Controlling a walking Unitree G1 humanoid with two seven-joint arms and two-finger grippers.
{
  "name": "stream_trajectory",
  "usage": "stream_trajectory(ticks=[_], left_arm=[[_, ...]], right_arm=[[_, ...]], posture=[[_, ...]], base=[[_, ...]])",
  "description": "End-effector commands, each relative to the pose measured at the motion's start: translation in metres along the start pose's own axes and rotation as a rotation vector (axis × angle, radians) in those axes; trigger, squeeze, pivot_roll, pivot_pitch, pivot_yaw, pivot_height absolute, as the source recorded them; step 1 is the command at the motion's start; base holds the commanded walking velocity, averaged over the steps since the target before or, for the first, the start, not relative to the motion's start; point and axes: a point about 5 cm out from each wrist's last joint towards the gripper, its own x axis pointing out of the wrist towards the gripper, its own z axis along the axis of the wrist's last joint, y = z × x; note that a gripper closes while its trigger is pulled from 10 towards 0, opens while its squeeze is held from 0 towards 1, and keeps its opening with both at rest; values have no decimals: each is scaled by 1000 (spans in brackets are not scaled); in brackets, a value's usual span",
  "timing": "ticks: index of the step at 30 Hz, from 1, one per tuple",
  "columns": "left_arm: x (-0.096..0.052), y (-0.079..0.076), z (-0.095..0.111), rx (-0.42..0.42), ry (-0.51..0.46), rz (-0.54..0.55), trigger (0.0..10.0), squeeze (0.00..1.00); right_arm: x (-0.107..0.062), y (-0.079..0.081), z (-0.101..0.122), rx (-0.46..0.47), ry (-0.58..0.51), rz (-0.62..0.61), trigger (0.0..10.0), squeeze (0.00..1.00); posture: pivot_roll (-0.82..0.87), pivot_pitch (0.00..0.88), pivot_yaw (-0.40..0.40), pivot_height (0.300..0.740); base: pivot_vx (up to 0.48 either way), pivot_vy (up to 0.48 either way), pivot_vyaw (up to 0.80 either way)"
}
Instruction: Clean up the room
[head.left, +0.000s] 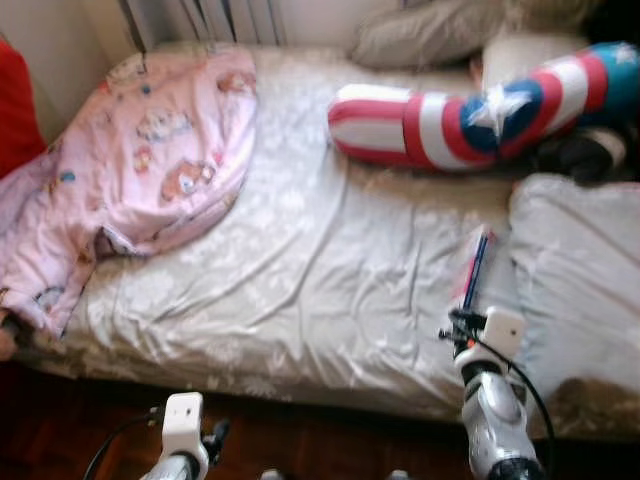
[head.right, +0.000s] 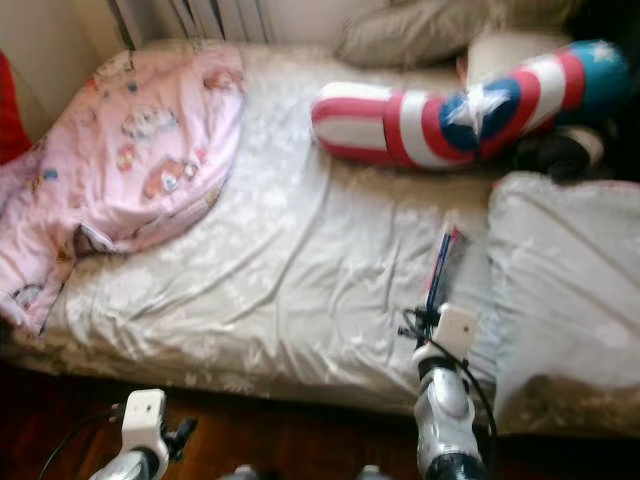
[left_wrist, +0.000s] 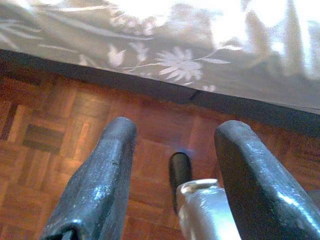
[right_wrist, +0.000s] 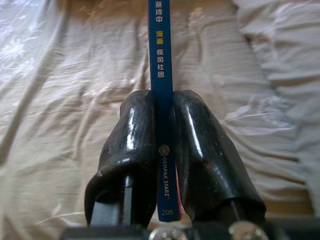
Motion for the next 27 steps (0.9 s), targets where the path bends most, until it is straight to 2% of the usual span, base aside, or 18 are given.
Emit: stream_trajectory(ticks=[1,5,12,16,27], left_arm=[[-4,5,-9,-7,33,14,10000,0],[-4,4,-10,-8,37,9,10000,0],[-4,4,-11,-8,41,6,10000,0],[-4,4,-11,-10,41,9,10000,0],[-5,4,-12,-15,40,7,10000,0]], right_arm=[[2,6,6,-1,-40,21,10000,0],[2,5,6,-3,-39,18,10000,0],[2,5,6,3,-31,12,10000,0],[3,5,5,0,-28,13,10000,0],[2,5,5,6,-32,0,10000,0]], posture=[[26,157,21,740],[27,154,20,740],[27,165,17,740],[25,171,15,740],[30,180,12,740]], base=[[0,0,0],[0,0,0],[266,0,0],[276,0,-788],[234,0,0]])
